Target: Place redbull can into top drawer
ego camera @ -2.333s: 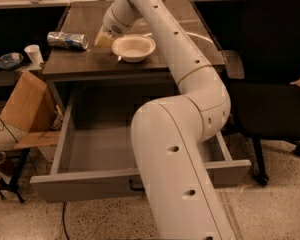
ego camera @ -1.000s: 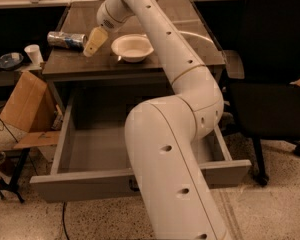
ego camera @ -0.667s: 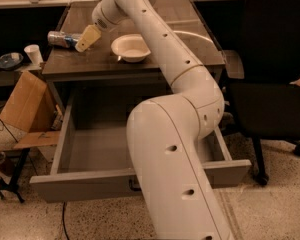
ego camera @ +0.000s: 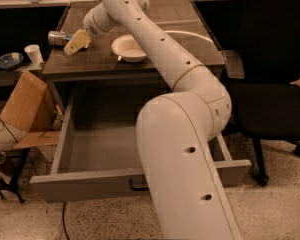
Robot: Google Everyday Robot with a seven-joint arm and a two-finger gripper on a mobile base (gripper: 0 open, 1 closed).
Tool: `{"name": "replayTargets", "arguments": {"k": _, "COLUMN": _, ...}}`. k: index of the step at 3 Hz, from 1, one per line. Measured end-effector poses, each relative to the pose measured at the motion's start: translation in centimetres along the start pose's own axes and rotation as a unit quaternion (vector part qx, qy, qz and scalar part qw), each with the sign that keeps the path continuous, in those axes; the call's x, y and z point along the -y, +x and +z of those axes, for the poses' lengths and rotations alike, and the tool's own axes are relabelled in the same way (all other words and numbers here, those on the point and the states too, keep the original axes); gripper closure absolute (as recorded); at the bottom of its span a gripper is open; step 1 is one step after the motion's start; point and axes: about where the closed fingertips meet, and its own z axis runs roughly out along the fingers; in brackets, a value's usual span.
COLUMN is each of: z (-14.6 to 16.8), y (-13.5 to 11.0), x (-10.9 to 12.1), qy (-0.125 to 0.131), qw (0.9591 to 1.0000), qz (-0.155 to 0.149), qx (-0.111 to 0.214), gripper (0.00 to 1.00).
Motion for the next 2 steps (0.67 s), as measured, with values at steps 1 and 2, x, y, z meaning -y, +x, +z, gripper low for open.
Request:
{"name": "replayTargets", "arguments": {"k": 1, "z": 0.7, "y": 0.0, "x": -1.9, "qy": -0.016, "qw": 0.9998, "qz": 0.004, "qx": 0.012, "gripper": 0.0}}
{"name": "replayTargets", "arguments": {"k": 2, "z": 1.9, "y": 0.0, "x": -3.4, "qy": -0.032, "qw": 0.9993, "qz": 0.002, "qx": 0.02, "gripper": 0.18}}
